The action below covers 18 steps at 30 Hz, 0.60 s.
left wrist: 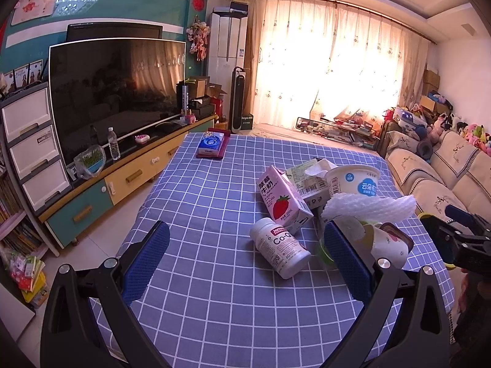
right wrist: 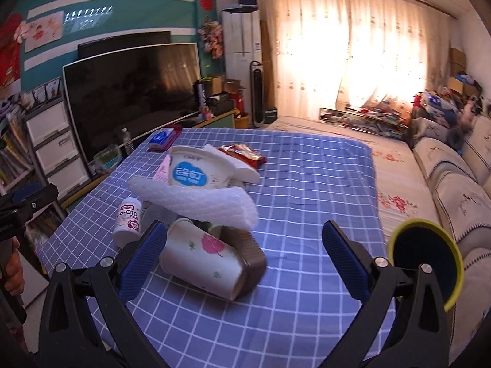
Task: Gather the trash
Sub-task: 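Grasp the white bubble-foam fruit net with the right gripper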
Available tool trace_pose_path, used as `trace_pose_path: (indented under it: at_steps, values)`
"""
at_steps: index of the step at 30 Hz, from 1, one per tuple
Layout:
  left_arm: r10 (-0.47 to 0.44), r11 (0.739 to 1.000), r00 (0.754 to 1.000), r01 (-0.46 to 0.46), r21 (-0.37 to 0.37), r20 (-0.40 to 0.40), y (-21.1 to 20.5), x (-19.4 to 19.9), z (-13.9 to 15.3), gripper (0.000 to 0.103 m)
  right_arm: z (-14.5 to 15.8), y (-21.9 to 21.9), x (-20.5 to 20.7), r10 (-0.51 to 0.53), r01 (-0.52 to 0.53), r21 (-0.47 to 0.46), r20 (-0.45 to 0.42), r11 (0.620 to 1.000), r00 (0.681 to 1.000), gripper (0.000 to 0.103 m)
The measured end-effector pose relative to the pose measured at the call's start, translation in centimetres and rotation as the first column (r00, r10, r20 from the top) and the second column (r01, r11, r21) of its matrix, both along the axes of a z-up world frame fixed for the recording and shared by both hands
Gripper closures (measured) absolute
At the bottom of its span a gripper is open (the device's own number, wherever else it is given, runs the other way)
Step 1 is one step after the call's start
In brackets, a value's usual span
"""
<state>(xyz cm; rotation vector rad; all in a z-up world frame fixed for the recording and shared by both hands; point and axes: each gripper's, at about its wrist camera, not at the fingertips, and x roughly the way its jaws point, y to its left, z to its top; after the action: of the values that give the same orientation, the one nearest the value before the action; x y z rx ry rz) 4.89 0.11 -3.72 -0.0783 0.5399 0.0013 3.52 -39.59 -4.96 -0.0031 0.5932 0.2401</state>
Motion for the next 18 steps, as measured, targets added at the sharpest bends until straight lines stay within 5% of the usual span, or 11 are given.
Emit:
trace_pose_path:
  at_steps: [12,18]
  values:
    - [0.024,1.0,0.999,-0.024,-0.007,-0.034,0.6,2.1,-1.2,0.004,-1.3,2.4,5.0,0.135,-0.137,-0.053,-0.046,0.989,0.99,0.012]
    - [0.016,1.0,0.999,-0.016,-0.003,-0.049,0.3,2.9,-1.7,0.004,-1.4,1.7,5.3,0.173,-0.172,0.018,-0.073,0.985,0.982,0.077]
